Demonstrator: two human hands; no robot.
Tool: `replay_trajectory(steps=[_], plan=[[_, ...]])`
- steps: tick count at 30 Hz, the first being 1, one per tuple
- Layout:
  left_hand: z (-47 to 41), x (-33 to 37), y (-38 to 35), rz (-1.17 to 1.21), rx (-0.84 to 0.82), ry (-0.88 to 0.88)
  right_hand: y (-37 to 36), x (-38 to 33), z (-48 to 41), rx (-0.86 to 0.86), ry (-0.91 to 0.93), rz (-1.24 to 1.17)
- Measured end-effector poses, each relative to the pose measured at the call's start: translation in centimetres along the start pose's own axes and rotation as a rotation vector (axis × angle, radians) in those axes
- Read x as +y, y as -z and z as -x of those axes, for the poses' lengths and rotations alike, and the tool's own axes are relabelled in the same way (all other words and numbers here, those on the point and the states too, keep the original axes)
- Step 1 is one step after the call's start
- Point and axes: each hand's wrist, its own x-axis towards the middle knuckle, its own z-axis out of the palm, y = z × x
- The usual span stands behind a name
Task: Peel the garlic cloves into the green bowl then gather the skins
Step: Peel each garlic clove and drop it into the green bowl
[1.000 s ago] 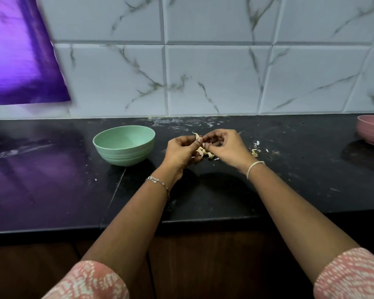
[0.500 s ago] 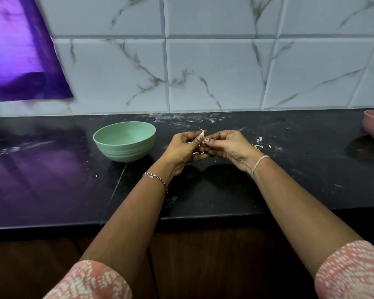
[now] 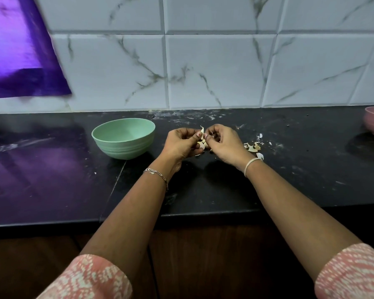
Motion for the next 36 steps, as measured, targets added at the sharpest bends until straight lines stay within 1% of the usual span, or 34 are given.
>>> replay_trajectory(steps=[3,6,8,10,13,17,21,25,26,30,33,36], plan=[[0.0,0.0,0.0,0.003,-0.04,0.02,0.0,-0.2,0.2,0.052,0.06,0.093],[0.2,-0.1,0.1,-0.022,-0.091,0.012,0.2,0.0,0.2,0.058,0.105,0.176],[0.3,-0.2,0.1,-0.038,-0.089,0.0,0.4,-0.2,0.4,0.058,0.143,0.229],[0.3,-0.2,0.0,-0.046,-0.081,0.005,0.6,-0.5,0.8,0.087,0.168,0.335],[0.4,-0.2,-0.4,-0.075,-0.102,0.026,1.1,-0.9,1.2,0.164,0.15,0.522],[0.4,-0.4,-0.6,-0.094,-0.109,0.042,1.6,-1.0,1.6,0.246,0.134,0.614],[0.4,-0.5,-0.4,-0.084,-0.089,0.049,4.3,0.8,1.1,0.366,0.002,0.62],[0.4,-0.5,-0.3,-0.074,-0.106,0.043,6.8,3.2,0.9,0.281,-0.178,0.608],[0.4,-0.5,-0.4,-0.071,-0.11,0.039,7.1,3.5,1.0,0.282,-0.204,0.584],[0.3,-0.5,-0.4,-0.089,-0.12,0.026,7.7,3.7,0.9,0.351,-0.276,0.485],[0.4,-0.6,-0.2,-0.117,-0.13,0.014,7.7,3.7,0.8,0.348,-0.302,0.411],[0.5,-0.5,-0.2,-0.125,-0.132,0.0,7.5,3.9,0.7,0.324,-0.306,0.425]])
